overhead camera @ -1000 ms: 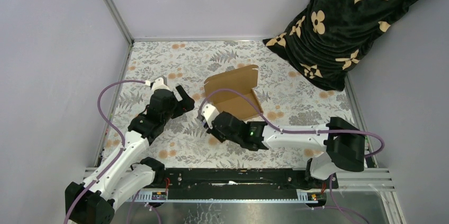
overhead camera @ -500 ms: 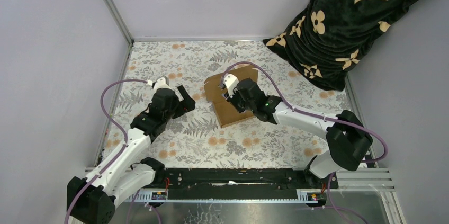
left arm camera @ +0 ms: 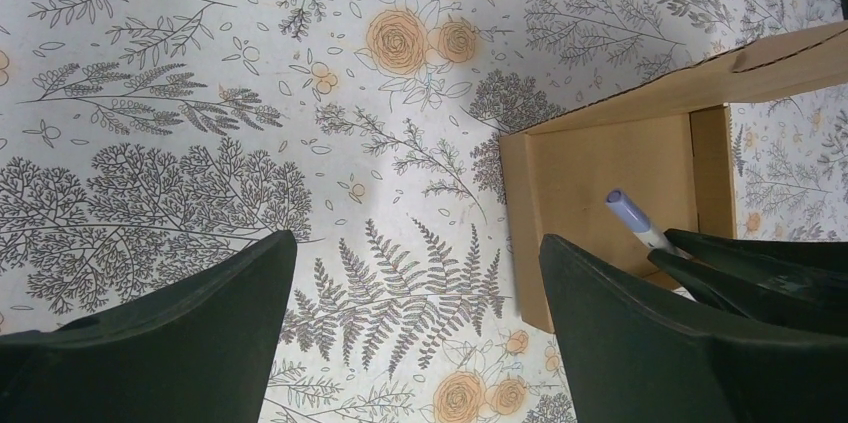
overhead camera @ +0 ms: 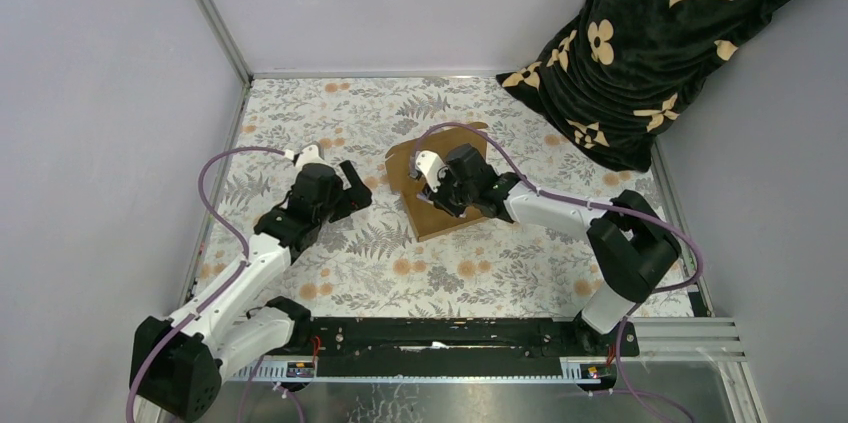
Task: Fold the paper box
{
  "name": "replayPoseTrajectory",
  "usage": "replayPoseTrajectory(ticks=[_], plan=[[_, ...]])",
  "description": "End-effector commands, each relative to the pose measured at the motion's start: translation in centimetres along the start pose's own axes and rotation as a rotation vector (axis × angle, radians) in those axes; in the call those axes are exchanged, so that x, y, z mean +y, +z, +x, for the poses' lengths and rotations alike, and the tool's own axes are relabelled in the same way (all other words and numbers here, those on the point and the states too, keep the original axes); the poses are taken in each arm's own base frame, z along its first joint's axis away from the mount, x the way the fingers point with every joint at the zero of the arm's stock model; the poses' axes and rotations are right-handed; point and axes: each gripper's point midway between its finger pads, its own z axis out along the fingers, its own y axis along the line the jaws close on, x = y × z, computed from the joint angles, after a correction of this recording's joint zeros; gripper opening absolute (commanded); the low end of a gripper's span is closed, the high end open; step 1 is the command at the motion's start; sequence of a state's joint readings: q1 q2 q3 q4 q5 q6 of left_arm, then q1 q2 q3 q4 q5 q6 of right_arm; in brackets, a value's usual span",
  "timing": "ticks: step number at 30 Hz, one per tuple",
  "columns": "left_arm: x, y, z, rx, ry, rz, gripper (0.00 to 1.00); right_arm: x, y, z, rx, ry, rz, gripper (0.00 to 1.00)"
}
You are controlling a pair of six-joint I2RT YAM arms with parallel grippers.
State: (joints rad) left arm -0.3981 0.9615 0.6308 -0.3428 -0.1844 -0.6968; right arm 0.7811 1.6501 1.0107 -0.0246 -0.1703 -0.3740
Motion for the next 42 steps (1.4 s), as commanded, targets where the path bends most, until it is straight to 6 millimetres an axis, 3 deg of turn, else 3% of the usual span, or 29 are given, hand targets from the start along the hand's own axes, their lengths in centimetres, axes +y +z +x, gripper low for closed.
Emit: replayPoseTrajectory(ticks=[1, 6, 7, 8, 9, 14, 19, 22, 25, 27, 28, 30, 31, 32, 36, 42], plan=[[-0.4, 0.6, -1.3, -0.057, 0.003, 0.011, 0.98, -0.9, 0.6, -2.2, -0.068, -0.055, -0.012, 0.23], [-0.3, 0.7, -1.4, -0.063, 0.003, 0.002, 0.98, -1.7, 1.4, -1.8, -0.041, -0.059, 0.016, 0.5], [-0.3, 0.8, -1.3, -0.06, 0.003, 0.002, 0.98, -1.8, 1.5, -1.9, -0.044, -0.056, 0.023, 0.65], [-0.2, 0.8, -1.3, -0.059, 0.003, 0.0, 0.98, -1.9, 1.5, -1.9, -0.045, -0.053, 0.029, 0.95], [-0.2, 0.9, -1.2, -0.056, 0.003, -0.002, 0.98, -2.1, 1.5, -1.9, -0.045, -0.045, 0.042, 0.99], [-0.1, 0.8, -1.1, -0.062, -0.006, 0.0, 0.98, -2.7, -1.3, -4.9, -0.151, 0.017, 0.097, 1.0], [-0.2, 0.4, -1.0, -0.062, -0.018, 0.013, 0.98, -5.9, -8.0, -8.2, -0.327, 0.176, 0.34, 1.0], [-0.3, 0.2, -0.9, -0.059, -0.025, 0.025, 0.98, -8.5, -11.4, -6.5, -0.303, 0.334, 0.551, 1.0], [-0.4, 0.5, 0.0, -0.035, -0.036, 0.045, 0.99, -9.9, -13.2, -3.6, -0.223, 0.412, 0.682, 1.0], [-0.6, 1.0, 1.0, -0.006, -0.046, 0.064, 0.98, -10.4, -13.4, -1.3, -0.167, 0.483, 0.719, 0.94], [-0.8, 1.2, 1.4, 0.008, -0.05, 0.077, 0.96, -10.6, -13.2, -0.2, -0.141, 0.518, 0.724, 0.84], [-1.1, 1.6, 2.5, 0.033, -0.051, 0.099, 0.86, -10.8, -12.8, 2.0, -0.094, 0.594, 0.713, 0.52], [-1.3, 1.7, 3.0, 0.045, -0.048, 0.104, 0.81, -10.9, -12.5, 3.1, -0.075, 0.63, 0.71, 0.43], [-1.4, 1.8, 3.5, 0.055, -0.044, 0.109, 0.75, -10.8, -12.1, 4.1, -0.059, 0.661, 0.692, 0.41], [-1.9, 2.3, 5.5, 0.088, -0.027, 0.114, 0.61, -9.9, -10.1, 6.4, -0.018, 0.691, 0.627, 0.5], [-2.9, 4.0, 7.3, 0.128, -0.025, 0.123, 0.57, -9.3, -6.9, 7.7, 0.038, 0.684, 0.561, 0.52]])
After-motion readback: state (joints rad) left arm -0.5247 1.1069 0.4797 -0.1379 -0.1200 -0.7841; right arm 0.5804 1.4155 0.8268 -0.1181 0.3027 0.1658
